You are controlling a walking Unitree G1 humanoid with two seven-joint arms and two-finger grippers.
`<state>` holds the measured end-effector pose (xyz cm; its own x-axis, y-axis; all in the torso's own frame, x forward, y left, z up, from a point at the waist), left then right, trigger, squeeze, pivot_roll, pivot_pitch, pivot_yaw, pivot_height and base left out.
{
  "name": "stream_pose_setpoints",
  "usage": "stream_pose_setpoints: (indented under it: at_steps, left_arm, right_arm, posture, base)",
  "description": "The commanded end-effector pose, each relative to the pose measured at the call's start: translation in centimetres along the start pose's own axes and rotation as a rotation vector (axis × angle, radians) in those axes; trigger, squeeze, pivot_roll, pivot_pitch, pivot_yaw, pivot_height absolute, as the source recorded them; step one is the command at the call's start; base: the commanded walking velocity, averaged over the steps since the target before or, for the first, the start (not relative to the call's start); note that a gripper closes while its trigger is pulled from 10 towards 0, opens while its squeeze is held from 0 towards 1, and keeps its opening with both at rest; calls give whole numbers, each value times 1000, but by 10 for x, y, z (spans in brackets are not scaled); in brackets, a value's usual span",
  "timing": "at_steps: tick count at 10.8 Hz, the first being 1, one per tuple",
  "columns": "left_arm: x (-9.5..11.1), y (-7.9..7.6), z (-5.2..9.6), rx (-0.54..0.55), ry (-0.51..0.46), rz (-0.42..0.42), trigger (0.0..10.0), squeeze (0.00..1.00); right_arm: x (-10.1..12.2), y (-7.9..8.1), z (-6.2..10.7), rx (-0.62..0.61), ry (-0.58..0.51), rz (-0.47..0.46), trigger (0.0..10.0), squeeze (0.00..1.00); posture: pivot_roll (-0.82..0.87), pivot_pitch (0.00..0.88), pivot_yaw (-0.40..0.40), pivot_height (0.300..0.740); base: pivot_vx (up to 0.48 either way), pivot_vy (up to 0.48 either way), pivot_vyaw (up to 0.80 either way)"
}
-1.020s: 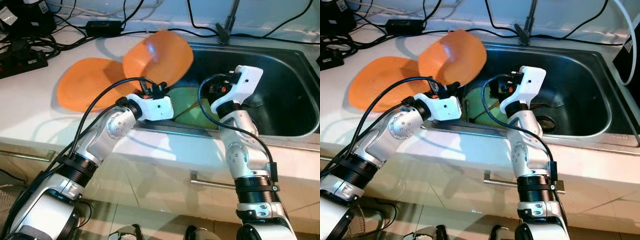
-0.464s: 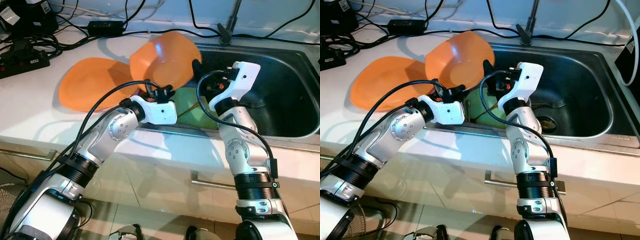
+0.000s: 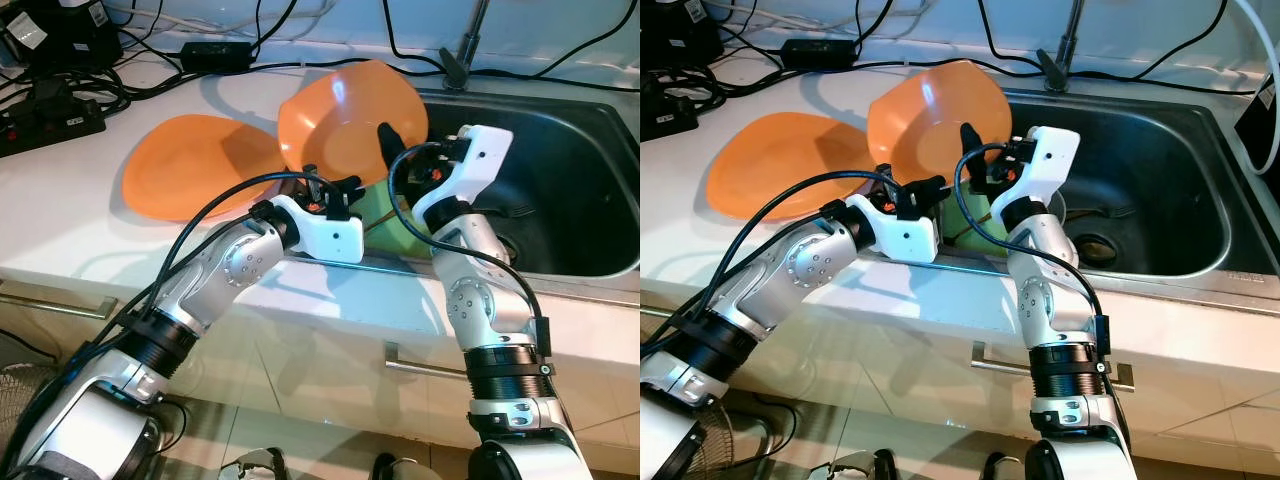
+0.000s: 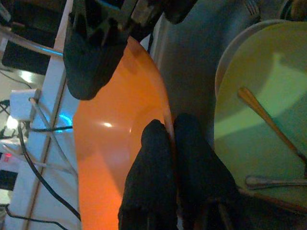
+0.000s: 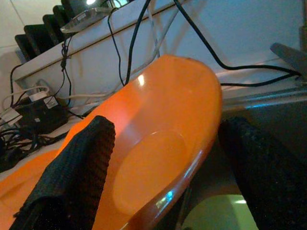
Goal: Kitchen organization
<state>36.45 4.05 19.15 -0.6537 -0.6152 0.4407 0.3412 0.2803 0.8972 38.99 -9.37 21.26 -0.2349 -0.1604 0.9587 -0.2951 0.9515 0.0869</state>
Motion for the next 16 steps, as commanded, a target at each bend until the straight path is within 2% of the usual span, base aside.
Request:
stream_pose_setpoints:
  at_steps: [1, 8, 11, 12, 13, 16]
  left_arm:
    - [3, -5, 3, -30, -15, -35, 10000, 0]
    - [-14, -14, 19, -80, 49, -109, 10000, 0]
    - [-13, -20, 23, -94, 45, -117, 10000, 0]
    - [-13, -21, 24, -97, 48, -119, 10000, 0]
    - [-14, -20, 25, -90, 51, -123, 10000, 0]
    - [-9, -17, 25, -79, 36, -144, 10000, 0]
  right_arm:
    - [3, 3, -4, 11, -3, -6, 10000, 0]
    - [6, -13, -6, -27, -10, 19, 10000, 0]
    - [3, -15, -6, -26, 1, 26, 10000, 0]
    - [2, -15, -7, -25, 2, 27, 4392, 0]
    - [1, -13, -7, -16, 6, 27, 0, 0]
    - [-3, -9, -6, -1, 18, 23, 0, 0]
  posture:
    - [61, 95, 33, 740]
    - [73, 75, 33, 740]
    - [76, 64, 32, 740]
    - [78, 64, 30, 740]
    - [78, 63, 30, 740]
    - [77, 64, 27, 740]
  base:
    - [0, 0, 0]
    - [0, 0, 0]
    - [0, 0, 0]
    - [0, 0, 0]
    - [0, 0, 0]
    - [0, 0, 0]
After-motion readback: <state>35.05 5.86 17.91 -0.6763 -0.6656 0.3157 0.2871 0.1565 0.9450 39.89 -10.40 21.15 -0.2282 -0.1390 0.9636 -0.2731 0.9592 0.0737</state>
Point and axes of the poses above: a point about 5 cm out from each wrist's last joint towards the gripper, its own z axis pointing back from the gripper into the wrist, its own x axis along the axis of the wrist's last joint, y = z × x, the point moved 5 cm from there along -z, pointing out of the wrist towards the gripper, and after that the axes turned 13 degrees about z, right-handed, at the moved point
